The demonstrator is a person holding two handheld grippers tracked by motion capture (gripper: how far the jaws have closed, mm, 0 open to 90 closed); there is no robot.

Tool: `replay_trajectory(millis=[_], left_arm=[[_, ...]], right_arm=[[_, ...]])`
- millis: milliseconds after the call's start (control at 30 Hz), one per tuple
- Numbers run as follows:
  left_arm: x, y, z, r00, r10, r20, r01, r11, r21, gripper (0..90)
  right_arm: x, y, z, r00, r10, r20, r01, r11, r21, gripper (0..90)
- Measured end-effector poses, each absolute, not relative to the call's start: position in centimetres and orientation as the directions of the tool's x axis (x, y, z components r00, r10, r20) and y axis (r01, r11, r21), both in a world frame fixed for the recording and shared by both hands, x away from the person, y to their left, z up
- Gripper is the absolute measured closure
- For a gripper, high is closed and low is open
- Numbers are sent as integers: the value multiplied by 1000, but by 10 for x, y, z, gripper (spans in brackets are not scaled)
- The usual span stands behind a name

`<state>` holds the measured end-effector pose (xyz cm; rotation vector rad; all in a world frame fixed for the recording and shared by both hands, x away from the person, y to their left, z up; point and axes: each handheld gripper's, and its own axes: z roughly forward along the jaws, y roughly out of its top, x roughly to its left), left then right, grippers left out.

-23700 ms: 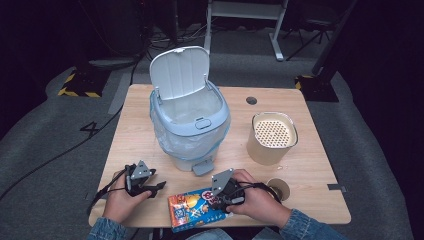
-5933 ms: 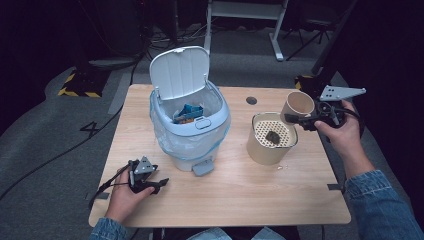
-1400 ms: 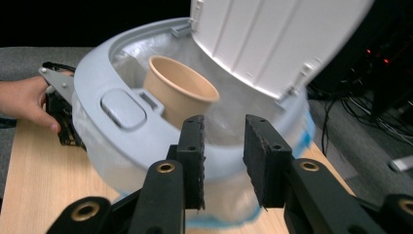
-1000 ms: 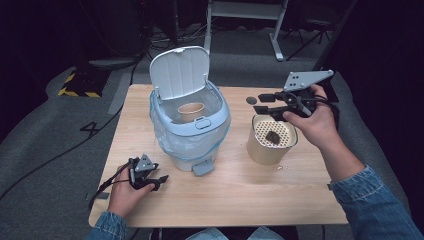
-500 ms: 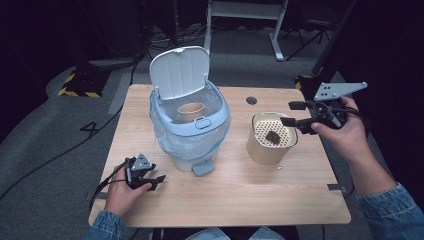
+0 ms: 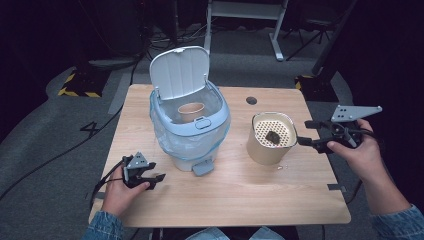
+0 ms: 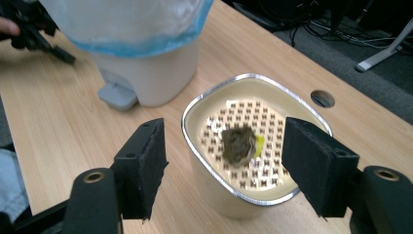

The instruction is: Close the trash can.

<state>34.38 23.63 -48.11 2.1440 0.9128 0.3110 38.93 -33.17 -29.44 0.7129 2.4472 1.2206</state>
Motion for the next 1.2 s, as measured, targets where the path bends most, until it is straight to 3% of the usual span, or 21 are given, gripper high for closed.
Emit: replay_trajectory(millis=[233,833,1200], left_arm=[[339,241,-471,720,687,-98,493,-407,769,409],[333,252,-432,736,664,-134,439,-317,841,424],[335,255,-405,751,642,-155,407,-265,874,427]], right_arm=[[383,-346,-332,-845,531,-63,278,537,796,333],[373,-372,-458,-824,566,39,386,510,769,321],[372,-375,-499,-814,577,64,418,507,754,317]])
